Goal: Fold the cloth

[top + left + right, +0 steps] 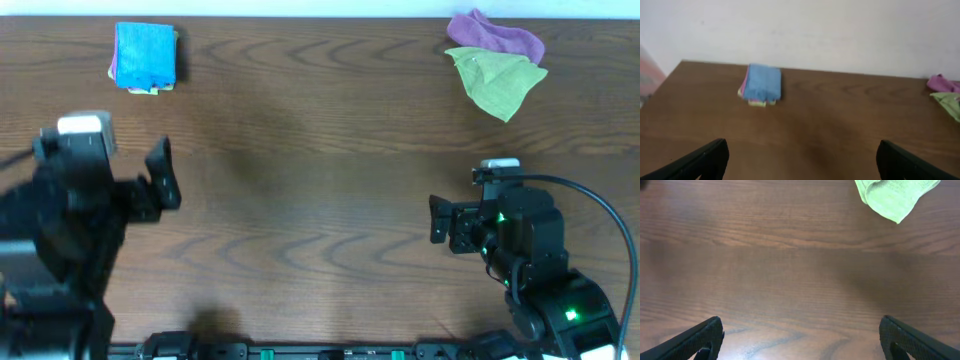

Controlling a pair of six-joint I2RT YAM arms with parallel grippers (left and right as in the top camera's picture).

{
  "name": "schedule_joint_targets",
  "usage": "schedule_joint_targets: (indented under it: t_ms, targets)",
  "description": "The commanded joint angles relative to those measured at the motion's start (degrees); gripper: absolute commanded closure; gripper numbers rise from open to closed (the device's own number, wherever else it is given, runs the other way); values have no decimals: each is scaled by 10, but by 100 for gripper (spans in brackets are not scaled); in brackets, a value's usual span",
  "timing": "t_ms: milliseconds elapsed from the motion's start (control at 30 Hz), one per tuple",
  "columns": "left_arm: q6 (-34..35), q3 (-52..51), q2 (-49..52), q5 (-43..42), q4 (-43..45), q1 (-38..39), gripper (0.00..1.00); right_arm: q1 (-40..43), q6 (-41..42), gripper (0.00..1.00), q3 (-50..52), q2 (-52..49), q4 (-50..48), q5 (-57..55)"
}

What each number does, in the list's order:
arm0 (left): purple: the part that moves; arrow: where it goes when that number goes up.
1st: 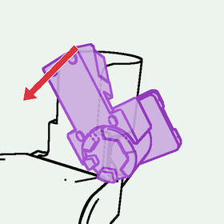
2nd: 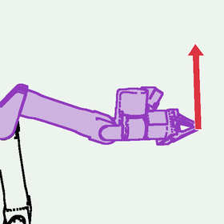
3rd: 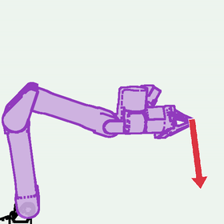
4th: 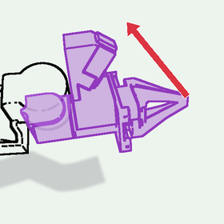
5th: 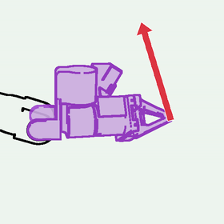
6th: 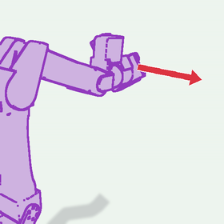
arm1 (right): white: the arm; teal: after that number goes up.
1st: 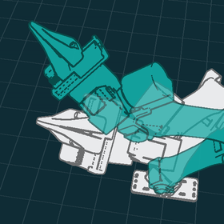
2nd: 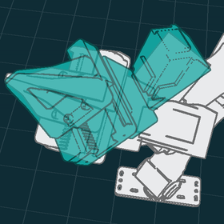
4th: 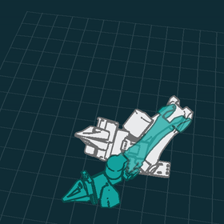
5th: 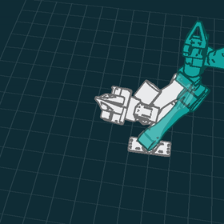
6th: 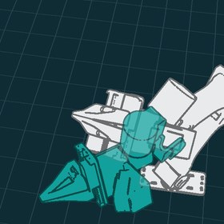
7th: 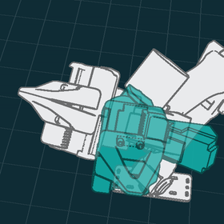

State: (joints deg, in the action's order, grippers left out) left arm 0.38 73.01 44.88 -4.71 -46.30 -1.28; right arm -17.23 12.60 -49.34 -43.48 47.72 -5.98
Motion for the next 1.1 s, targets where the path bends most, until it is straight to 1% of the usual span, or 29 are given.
schedule_joint_targets:
  t_ms: [0, 100, 200, 433, 567, 667, 867, 1067]
  targets:
    - [50, -62, -55, 17, 3, 3, 5, 4, 7, 1, -5, 1, 0, -1]
    - [68, -120, -111, 17, 12, 5, 5, 4, 7, 1, -5, 1, 0, -1]
    - [70, -190, -172, 25, 49, 16, 5, 4, 7, 1, -5, 1, 0, -1]
    - [69, -362, -289, 102, 155, 18, 5, 4, 7, 1, -5, 1, 0, -1]
    - [69, -443, -336, 149, 197, 18, 4, 4, 7, 1, -5, 1, 0, 0]
    - [69, -488, -363, 159, 211, 17, 5, 4, 7, 1, -5, 1, 0, -1]
    - [70, -537, -395, 158, 217, 17, 5, 4, 7, 1, -5, 1, 0, -1]
    - [94, -584, -426, 156, 217, 17, 4, 4, 7, 1, -5, 1, 0, -1]
